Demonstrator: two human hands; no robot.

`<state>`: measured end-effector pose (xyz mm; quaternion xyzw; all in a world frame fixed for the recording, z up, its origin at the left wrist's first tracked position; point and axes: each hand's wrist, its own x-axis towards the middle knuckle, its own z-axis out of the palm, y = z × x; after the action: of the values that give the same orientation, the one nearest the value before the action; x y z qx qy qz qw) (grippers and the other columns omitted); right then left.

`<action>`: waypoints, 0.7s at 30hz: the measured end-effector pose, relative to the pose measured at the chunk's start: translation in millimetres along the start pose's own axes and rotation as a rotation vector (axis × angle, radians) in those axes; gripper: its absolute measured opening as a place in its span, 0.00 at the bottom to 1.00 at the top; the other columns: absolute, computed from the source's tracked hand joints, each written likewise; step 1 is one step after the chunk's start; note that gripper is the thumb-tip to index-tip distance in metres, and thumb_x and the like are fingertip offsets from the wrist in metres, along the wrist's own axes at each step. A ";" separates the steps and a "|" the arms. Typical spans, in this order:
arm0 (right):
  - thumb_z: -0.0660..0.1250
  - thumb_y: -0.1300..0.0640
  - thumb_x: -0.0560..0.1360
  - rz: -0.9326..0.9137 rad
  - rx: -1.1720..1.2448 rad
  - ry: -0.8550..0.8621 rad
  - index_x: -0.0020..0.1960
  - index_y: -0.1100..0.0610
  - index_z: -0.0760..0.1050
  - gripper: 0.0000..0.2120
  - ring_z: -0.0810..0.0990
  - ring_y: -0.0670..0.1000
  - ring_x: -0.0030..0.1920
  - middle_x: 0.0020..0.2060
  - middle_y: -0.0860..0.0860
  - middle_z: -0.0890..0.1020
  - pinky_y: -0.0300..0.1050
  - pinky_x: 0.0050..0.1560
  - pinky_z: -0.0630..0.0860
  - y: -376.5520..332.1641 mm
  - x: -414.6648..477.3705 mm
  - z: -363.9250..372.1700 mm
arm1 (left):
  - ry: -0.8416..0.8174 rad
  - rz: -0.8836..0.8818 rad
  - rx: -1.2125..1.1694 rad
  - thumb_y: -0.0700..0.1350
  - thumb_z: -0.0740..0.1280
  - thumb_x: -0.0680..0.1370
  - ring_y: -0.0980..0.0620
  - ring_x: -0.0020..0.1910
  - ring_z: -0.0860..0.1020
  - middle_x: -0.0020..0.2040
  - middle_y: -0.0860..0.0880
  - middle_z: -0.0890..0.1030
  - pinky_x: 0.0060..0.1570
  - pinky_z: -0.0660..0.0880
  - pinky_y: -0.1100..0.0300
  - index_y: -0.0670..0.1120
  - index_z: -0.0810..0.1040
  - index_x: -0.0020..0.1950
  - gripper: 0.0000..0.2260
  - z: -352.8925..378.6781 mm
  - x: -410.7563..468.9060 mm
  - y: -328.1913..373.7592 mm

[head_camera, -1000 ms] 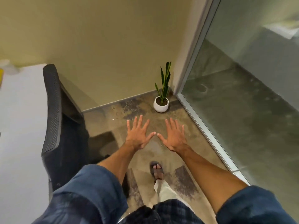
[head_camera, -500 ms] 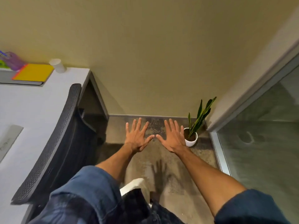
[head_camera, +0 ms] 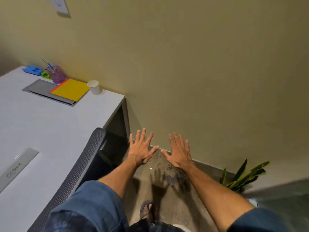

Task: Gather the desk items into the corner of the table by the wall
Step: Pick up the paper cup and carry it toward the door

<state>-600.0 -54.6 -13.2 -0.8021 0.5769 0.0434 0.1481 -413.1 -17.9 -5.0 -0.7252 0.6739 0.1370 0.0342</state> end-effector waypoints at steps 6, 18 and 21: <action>0.47 0.29 0.75 -0.107 -0.023 0.005 0.80 0.51 0.42 0.41 0.40 0.56 0.79 0.79 0.53 0.43 0.59 0.77 0.37 -27.7 88.2 -26.5 | 0.040 -0.075 0.007 0.70 0.39 0.77 0.41 0.78 0.39 0.79 0.45 0.38 0.73 0.37 0.36 0.56 0.40 0.78 0.33 -34.0 59.5 -28.2; 0.45 0.30 0.76 -0.395 -0.098 -0.075 0.79 0.51 0.40 0.40 0.40 0.57 0.79 0.79 0.54 0.43 0.60 0.76 0.38 -84.9 255.1 -43.5 | 0.087 -0.356 -0.049 0.69 0.41 0.77 0.42 0.78 0.41 0.80 0.45 0.41 0.71 0.35 0.38 0.56 0.43 0.79 0.33 -62.0 156.0 -93.0; 0.45 0.30 0.76 -0.497 -0.128 -0.089 0.79 0.51 0.41 0.40 0.41 0.57 0.79 0.79 0.54 0.44 0.61 0.77 0.40 -106.3 297.6 -47.1 | 0.101 -0.481 -0.073 0.69 0.41 0.77 0.42 0.78 0.41 0.80 0.45 0.41 0.72 0.37 0.37 0.55 0.44 0.79 0.34 -67.3 175.4 -114.1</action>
<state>-406.6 -308.9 -20.0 -0.9243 0.3509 0.0774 0.1284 -280.7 -193.3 1.2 -0.8715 0.4772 0.1129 0.0060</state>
